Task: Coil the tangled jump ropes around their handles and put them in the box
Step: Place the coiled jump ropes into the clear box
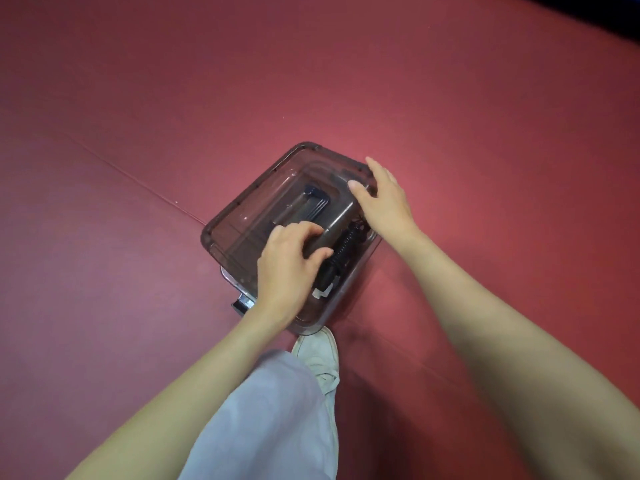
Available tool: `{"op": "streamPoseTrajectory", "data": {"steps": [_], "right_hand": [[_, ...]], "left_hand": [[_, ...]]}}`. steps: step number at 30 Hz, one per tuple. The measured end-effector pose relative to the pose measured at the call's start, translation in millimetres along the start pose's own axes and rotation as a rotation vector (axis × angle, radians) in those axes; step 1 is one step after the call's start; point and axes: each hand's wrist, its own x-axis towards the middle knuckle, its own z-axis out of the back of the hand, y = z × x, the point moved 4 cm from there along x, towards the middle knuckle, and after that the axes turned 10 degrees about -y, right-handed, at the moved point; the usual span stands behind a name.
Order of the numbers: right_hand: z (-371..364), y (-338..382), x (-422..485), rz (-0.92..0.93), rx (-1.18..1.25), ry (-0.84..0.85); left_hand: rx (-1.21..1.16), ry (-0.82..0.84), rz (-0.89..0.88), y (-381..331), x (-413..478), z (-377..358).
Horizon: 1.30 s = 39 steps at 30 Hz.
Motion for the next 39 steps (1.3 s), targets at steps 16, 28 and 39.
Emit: {"op": "streamPoseTrajectory", "data": {"steps": [16,28,39], "right_hand": [[0,-53,4,-0.276,0.072,-0.066],[40,-94,-9,-0.450,0.181,-0.158],[119,-179,-111,-0.772,0.269,-0.552]], "left_hand": [[0.459,0.202,0.008,46,-36,-31],[0.560,0.228,-0.259,34,-15,-48],[0.490,0.759,-0.292,-76,35,-142]]}}
